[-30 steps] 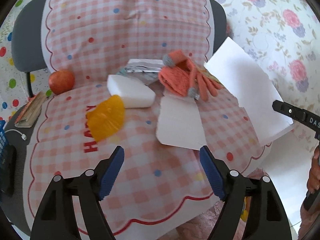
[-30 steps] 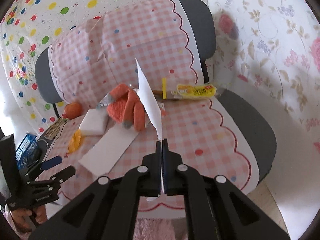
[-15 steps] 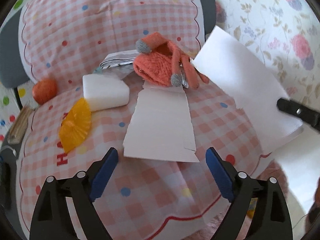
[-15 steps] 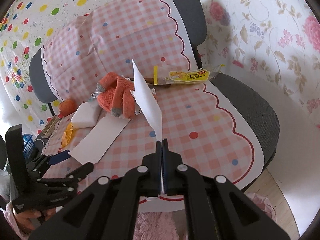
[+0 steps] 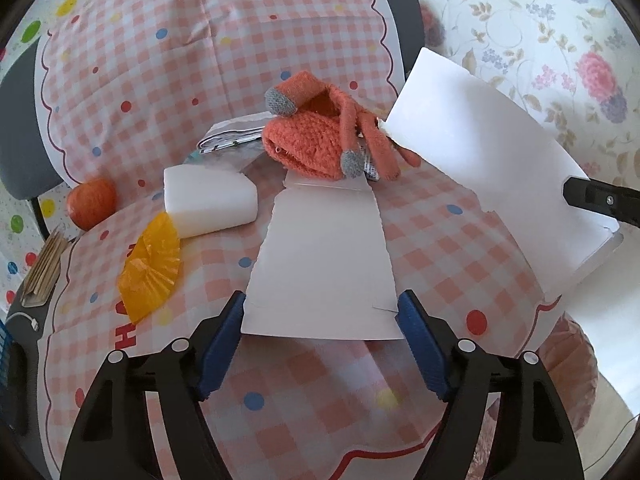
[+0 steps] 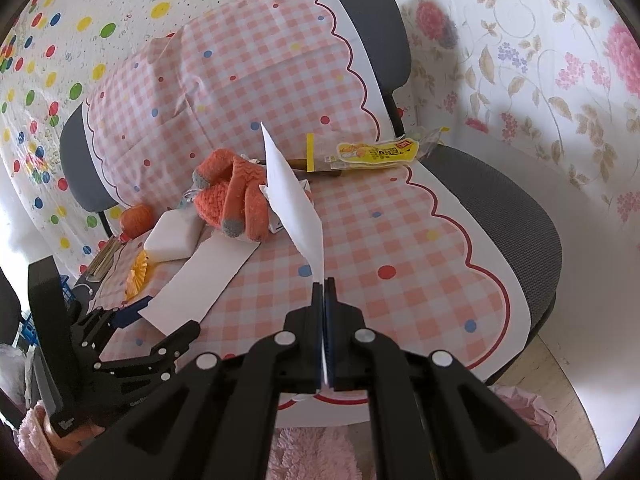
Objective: Collect trash
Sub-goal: 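Grasp the white paper sheet with the right gripper and lift it, then carry the paper sheet over the pink bin and open the right gripper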
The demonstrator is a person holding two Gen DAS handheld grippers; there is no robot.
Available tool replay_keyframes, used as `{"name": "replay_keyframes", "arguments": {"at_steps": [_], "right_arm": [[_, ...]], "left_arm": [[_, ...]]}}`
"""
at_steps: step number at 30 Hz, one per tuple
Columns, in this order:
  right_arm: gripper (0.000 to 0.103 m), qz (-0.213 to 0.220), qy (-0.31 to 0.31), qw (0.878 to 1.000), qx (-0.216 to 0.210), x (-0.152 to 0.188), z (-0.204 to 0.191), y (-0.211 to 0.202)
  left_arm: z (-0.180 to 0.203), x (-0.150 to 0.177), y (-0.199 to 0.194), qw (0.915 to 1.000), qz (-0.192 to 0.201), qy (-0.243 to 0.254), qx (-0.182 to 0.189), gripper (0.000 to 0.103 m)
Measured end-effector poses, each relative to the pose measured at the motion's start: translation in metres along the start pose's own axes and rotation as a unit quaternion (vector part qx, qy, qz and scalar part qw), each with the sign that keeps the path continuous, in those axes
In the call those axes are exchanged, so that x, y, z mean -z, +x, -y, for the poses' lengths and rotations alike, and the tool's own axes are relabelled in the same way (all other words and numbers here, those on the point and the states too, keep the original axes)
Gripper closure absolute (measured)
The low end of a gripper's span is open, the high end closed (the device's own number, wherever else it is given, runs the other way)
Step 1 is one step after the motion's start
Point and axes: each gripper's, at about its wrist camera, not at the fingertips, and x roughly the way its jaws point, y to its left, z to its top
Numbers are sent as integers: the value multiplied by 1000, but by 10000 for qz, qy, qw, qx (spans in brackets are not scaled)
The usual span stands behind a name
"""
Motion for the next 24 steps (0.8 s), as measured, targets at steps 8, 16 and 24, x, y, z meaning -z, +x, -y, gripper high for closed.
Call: {"name": "replay_keyframes", "arguments": {"at_steps": [8, 16, 24], "right_arm": [[102, 206, -56, 9998, 8, -5, -8, -17], [102, 383, -208, 9990, -69, -6, -27, -39], [102, 465, -284, 9985, 52, 7, -32, -68]], "left_arm": [[-18, -5, -34, 9990, 327, -268, 120, 29], [-39, -11, -111, 9908, 1157, -547, 440, 29], [-25, 3, -137, 9886, 1307, -344, 663, 29]]}}
